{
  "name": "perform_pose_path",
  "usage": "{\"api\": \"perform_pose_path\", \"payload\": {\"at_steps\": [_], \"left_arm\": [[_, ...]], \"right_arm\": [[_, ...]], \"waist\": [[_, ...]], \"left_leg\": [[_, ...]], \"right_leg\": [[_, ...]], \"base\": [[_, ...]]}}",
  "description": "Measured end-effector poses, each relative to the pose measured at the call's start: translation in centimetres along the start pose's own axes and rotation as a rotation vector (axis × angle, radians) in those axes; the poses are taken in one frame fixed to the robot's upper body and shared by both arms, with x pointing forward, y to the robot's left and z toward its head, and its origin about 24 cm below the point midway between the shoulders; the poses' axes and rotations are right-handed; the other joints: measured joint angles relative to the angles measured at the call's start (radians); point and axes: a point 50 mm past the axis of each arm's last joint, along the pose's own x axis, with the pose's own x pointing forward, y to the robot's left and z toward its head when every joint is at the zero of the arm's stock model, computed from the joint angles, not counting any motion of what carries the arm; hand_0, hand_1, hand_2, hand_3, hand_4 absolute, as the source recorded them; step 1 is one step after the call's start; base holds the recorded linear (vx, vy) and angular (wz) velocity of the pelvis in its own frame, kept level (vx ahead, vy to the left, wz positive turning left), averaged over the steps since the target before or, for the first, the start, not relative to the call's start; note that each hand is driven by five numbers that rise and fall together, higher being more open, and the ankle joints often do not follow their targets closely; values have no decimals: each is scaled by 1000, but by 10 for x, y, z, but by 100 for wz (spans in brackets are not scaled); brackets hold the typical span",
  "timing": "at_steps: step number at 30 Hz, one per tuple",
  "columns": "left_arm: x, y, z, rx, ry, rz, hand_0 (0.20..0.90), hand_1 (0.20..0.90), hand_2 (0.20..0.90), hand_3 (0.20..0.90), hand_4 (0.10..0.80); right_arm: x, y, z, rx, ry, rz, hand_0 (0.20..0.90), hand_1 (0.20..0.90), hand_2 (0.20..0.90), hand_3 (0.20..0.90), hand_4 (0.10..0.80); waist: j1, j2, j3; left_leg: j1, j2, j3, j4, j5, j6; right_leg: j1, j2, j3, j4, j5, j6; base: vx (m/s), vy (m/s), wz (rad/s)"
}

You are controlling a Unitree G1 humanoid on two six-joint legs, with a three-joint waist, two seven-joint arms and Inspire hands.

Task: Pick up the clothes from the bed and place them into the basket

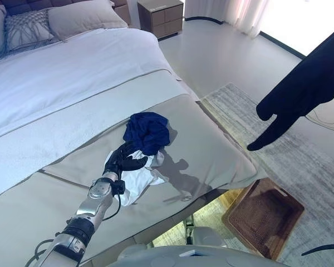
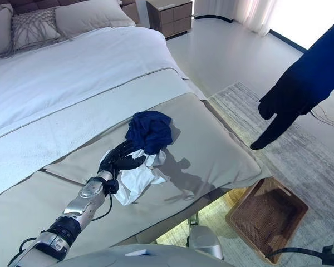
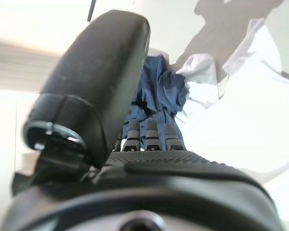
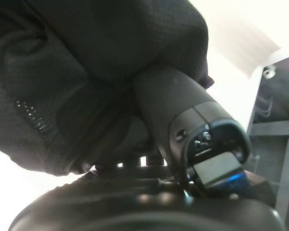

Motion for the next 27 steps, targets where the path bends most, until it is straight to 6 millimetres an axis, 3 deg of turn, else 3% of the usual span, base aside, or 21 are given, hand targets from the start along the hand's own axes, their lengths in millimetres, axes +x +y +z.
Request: {"api": "perform_pose_path", "payload": {"at_steps": [4,10,16,21,22,23,24,25,27], "left_arm": [[0,0,-2,1,7,-11,900,900,900,900,800],[0,-1,-3,0,10,-20,900,900,900,900,800],[-1,-3,-3,-3,12,-27,900,900,900,900,800],[-3,1,-7,-1,21,-7,900,900,900,900,800],[-4,3,-9,2,33,9,900,900,900,900,800],[-4,5,-8,-1,32,26,900,900,900,900,800],[-3,8,-6,-12,22,46,900,900,900,900,800],[-3,11,-4,-18,17,62,900,900,900,900,800],[-4,20,-4,-28,14,105,900,900,900,900,800]], "right_arm": [[1,-5,0,8,4,-14,300,300,300,200,100],[5,-30,-8,2,24,-85,300,300,300,200,100],[1,-28,-31,-90,72,6,300,300,300,200,100],[-15,-21,-65,-179,118,98,300,300,300,200,100],[-18,-13,-70,-172,129,106,300,300,300,200,100],[-22,-6,-75,-162,143,121,300,300,300,200,100],[-26,-2,-81,-170,156,138,300,300,300,200,100],[-29,-2,-87,-189,167,145,300,300,300,200,100],[-32,1,-90,-175,172,142,300,300,300,200,100]], "waist": [[-23,5,-3],[-27,21,-13],[-40,23,-14],[-34,23,-14],[-28,35,-20],[-4,49,-21],[16,47,-19],[23,31,-20],[43,30,-20]], "left_leg": [[-1,0,3,0,0,0],[-1,1,15,0,-1,-1],[0,-1,24,0,-6,2],[1,2,30,1,-3,4],[-6,21,53,1,-2,4],[-13,47,87,5,-2,3],[-14,56,98,12,-3,2],[-5,48,90,15,-8,-3],[-11,62,82,40,-7,-2]], "right_leg": [[-4,0,3,-4,0,0],[-9,2,14,-3,0,0],[-12,3,29,1,0,0],[-18,0,23,-4,1,11],[-24,-15,-35,-1,-53,61],[-62,-20,-112,73,-60,35],[-92,-42,-142,170,-79,13],[-93,-72,-145,212,-109,10],[-64,-48,-149,169,-110,8]], "base": [[-17,-25,-5],[-15,0,-6],[-14,48,-5],[-165,-156,-4],[-240,-306,-41],[-232,-331,-57],[-213,-354,-42],[-201,-363,-16],[-154,-317,-3]]}}
